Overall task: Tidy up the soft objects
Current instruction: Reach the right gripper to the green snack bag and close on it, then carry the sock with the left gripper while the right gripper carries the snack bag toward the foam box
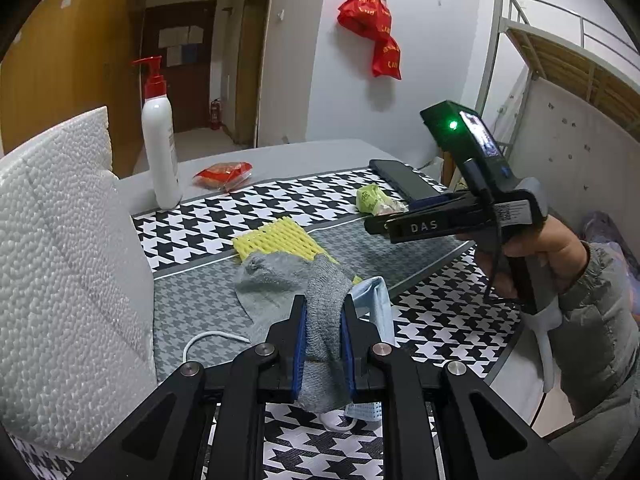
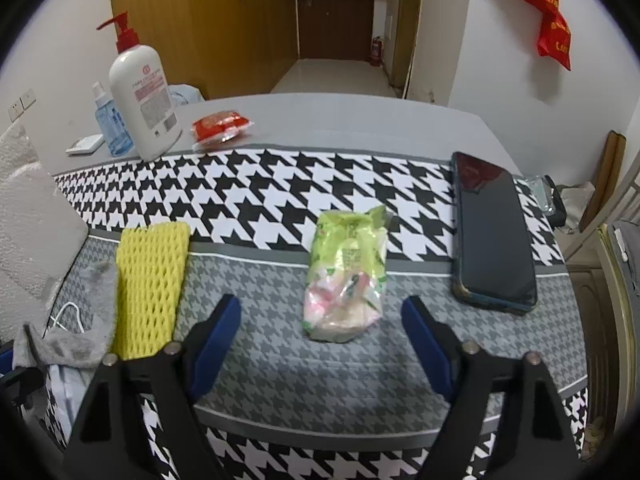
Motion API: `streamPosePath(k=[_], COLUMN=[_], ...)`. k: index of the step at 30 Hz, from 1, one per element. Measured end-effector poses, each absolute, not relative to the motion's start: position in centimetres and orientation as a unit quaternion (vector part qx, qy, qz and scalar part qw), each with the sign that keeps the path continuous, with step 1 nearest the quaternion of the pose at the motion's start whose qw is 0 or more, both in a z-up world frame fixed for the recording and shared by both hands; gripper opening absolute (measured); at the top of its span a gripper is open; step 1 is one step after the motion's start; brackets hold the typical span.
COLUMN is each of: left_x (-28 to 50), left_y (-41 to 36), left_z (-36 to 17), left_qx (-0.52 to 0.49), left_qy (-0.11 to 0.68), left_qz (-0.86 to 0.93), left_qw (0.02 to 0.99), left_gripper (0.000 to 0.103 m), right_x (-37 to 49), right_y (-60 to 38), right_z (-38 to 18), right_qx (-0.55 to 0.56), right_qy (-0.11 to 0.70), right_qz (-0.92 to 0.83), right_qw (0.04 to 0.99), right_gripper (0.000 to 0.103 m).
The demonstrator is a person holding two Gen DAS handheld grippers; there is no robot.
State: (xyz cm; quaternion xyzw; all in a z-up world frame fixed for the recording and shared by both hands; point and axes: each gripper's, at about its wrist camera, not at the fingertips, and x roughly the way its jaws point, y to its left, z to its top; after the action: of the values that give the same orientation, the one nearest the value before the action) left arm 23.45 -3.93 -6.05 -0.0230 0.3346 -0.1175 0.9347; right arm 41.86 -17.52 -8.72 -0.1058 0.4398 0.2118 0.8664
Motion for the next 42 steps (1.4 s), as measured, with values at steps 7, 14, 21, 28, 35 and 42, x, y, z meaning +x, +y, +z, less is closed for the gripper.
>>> streamPosePath(k=[7, 14, 21, 28, 35, 42], left_x=[23.2, 23.1, 22.8, 21.8, 20.3, 19.9], left_y=[-4.1, -4.4, -4.6, -4.7, -5.0, -4.9], left_z=[-6.1, -5.9, -5.5, -4.5, -2.9, -1.6], left_qx=[-0.024, -0.022, -0.019, -0.015, -0.009, -0.004], left_qy=[0.333, 0.331, 0.327, 0.314, 0.297, 0.282], left_qz=[-0.121, -0.126, -0.126, -0.123, -0.123, -0.121], left_qw=[0.935, 0.935, 0.936, 0.941, 0.947, 0.952], left_gripper=[0.016, 0.016, 0.016, 0.016, 0.016, 0.016], right_x=[42.6, 42.7, 42.3, 40.6, 37.7, 35.3], right_y=[-17.3, -17.4, -18.0, -18.5, -19.4, -20.5], right_z=[-9.8, -10.1, -9.6, -8.0, -5.7, -3.7], right_qx=[-0.109, -0.101, -0.084, -0.075, -0.063, -0.052], right_qy=[0.449, 0.451, 0.451, 0.435, 0.408, 0.381], right_qz=[0.203, 0.203, 0.205, 0.21, 0.223, 0.229], right_qw=[0.863, 0.863, 0.865, 0.872, 0.883, 0.894], right_gripper=[0.071, 0.042, 0.035, 0.035, 0.035, 0.035])
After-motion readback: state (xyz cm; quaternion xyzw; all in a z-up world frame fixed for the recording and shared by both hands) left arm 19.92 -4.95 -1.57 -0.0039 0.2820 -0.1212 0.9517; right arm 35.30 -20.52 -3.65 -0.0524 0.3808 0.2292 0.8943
